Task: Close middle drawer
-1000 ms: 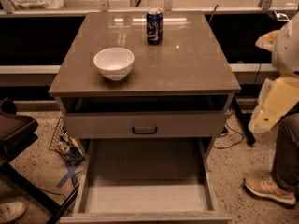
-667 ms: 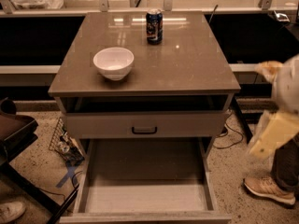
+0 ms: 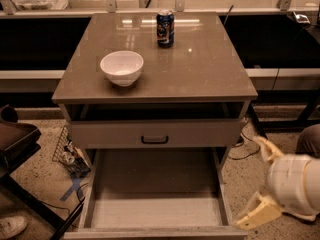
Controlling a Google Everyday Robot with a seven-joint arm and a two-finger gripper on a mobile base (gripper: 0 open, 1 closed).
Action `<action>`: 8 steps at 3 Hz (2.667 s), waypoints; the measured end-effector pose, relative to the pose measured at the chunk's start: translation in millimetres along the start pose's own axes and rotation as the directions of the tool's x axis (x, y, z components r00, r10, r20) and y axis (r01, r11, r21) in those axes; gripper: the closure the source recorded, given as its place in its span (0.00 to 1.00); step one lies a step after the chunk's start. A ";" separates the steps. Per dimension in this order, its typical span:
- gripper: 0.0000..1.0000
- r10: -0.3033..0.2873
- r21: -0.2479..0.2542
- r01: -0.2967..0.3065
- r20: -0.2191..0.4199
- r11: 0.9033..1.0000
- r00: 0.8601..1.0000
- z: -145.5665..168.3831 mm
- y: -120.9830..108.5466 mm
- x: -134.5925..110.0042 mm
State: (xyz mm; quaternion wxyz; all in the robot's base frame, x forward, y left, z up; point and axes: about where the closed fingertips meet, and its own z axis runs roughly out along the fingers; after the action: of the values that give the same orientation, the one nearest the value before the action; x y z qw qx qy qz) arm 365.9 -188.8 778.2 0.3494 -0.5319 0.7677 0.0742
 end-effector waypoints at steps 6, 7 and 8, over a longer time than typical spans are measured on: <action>0.61 0.051 0.066 -0.047 -0.052 0.997 0.997 129.2 87.1 202.7; 0.85 0.080 0.022 -0.079 -0.067 0.997 0.995 157.0 120.9 260.1; 1.00 0.136 -0.061 -0.138 -0.040 0.989 0.990 193.1 151.2 298.9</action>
Offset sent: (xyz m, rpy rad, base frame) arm 0.0177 0.0147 -0.1191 0.1198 -0.1110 -0.0858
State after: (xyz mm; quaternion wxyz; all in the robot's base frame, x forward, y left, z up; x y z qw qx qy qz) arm 266.1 -259.7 411.4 0.3128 -0.4901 0.8057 0.1128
